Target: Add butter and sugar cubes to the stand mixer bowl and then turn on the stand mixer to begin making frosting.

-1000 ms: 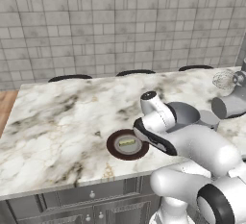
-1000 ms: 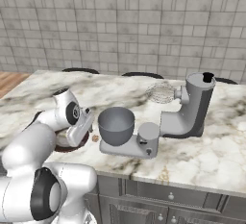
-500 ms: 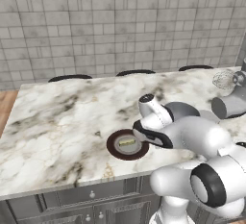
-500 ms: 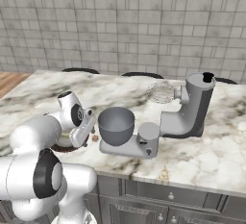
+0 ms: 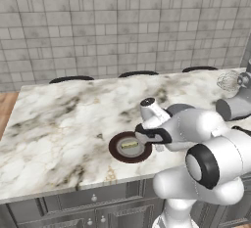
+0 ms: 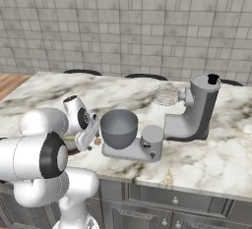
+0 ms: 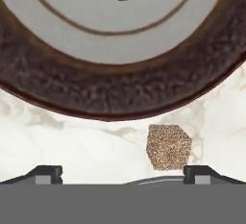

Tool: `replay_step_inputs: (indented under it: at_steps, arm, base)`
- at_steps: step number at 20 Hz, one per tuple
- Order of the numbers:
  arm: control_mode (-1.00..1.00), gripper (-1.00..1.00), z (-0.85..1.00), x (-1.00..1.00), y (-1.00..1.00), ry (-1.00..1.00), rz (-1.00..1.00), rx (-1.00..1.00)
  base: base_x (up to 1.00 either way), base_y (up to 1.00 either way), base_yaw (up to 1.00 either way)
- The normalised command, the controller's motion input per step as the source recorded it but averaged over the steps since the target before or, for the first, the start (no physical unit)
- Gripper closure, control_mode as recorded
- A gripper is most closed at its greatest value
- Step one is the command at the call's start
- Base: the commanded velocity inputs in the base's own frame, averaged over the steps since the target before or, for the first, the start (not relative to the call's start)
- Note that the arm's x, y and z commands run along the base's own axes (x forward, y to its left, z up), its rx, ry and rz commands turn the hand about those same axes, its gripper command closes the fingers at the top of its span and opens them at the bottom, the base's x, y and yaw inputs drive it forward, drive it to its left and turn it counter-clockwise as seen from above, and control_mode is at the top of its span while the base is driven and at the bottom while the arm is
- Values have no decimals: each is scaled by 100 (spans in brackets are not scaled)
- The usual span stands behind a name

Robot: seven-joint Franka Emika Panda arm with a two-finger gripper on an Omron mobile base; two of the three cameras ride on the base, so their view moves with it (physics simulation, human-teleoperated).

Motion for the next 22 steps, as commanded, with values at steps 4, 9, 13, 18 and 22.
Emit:
replay_step_inputs:
  at_steps: [4, 9, 13, 18, 22]
  arm:
    - [-100, -100, -20, 27, 0, 3, 0, 0]
    - [-100, -100, -20, 27, 0, 3, 0, 0]
    - [-100, -100, -26, 25, 0, 5, 0, 0]
    - [-100, -100, -31, 24, 0, 6, 0, 0]
    - [-100, 100, -21, 3, -1, 1, 0, 0]
  base:
    - [0, 0, 0]
    - [0, 0, 0]
    - [0, 0, 0]
    - [0, 0, 0]
    - [0, 0, 0]
